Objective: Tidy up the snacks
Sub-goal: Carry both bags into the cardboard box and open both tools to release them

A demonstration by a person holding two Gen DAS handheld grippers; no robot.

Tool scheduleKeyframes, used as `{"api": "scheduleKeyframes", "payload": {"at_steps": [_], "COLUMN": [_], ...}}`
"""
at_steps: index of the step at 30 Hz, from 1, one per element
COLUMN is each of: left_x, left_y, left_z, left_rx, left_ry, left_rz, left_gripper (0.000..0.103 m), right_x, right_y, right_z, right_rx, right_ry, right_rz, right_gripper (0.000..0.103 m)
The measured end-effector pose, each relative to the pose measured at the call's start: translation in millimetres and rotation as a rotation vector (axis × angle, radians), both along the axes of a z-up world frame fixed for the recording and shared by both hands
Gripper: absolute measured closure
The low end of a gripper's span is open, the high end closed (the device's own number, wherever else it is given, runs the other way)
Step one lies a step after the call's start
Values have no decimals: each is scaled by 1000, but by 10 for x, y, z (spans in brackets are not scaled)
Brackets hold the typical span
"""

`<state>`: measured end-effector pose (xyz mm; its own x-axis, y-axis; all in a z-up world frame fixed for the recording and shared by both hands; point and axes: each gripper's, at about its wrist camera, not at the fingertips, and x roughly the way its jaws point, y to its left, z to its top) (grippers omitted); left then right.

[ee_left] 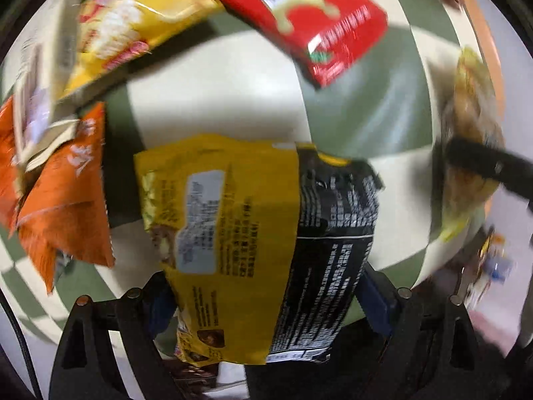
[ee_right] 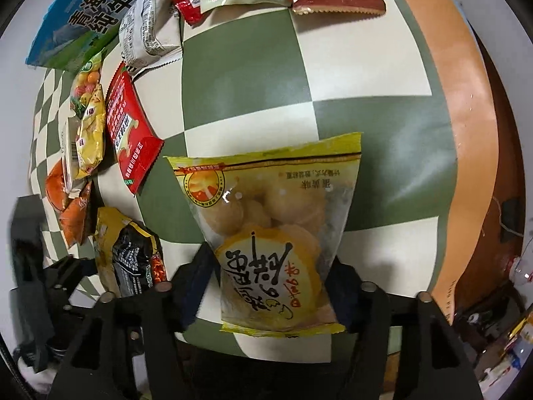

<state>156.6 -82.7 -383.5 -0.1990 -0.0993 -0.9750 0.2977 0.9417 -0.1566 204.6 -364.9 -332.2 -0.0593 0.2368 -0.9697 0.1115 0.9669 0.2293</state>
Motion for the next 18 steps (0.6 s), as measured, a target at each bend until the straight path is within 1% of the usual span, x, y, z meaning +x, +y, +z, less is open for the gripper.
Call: {"api": "scheduleKeyframes", "payload": {"at_steps": [2, 3, 4, 5, 6, 7, 10, 12, 14, 17, 18], "left_x": [11, -16, -100, -144, -137, -143, -189, -179, -202, -183, -263], "left_y": [0, 121, 220, 270, 301, 325, 415, 473, 539, 552, 547], "left_z": [-19, 90, 162, 213, 263, 285, 367, 469, 614, 845, 1003], "left_rx": [-16, -25, -26, -24, -20, -17, -7, -16, -28, -40, -47], "left_ry": [-22, -43, -66, -83, -111, -130, -169, -185, -207, -252, -273], "left_rz": [14, 28, 41, 51, 72, 89, 159, 204, 226, 243, 257], "left_gripper": [13, 16, 16, 16, 16, 16, 16, 16, 16, 16, 16], "right_x": [6, 10, -15, -17, -27, -41, -95, -127, -130, -140, -122], "right_y": [-17, -6, 11, 59, 92, 114, 144, 216, 243, 207, 201], "right_z": [-2, 0, -5, 0, 4, 12, 72, 187, 286, 495, 560], "right_rx": [-22, -41, -58, -85, -105, -120, -138, -141, -129, -86, -66], "right_ry": [7, 9, 9, 4, -2, -6, -21, -35, -56, -99, -111], "right_rz": [-3, 0, 4, 8, 8, 1, -26, -28, -27, -23, -23], "right_gripper": [34, 35, 35, 41, 42, 47, 55, 59, 62, 64, 64]}}
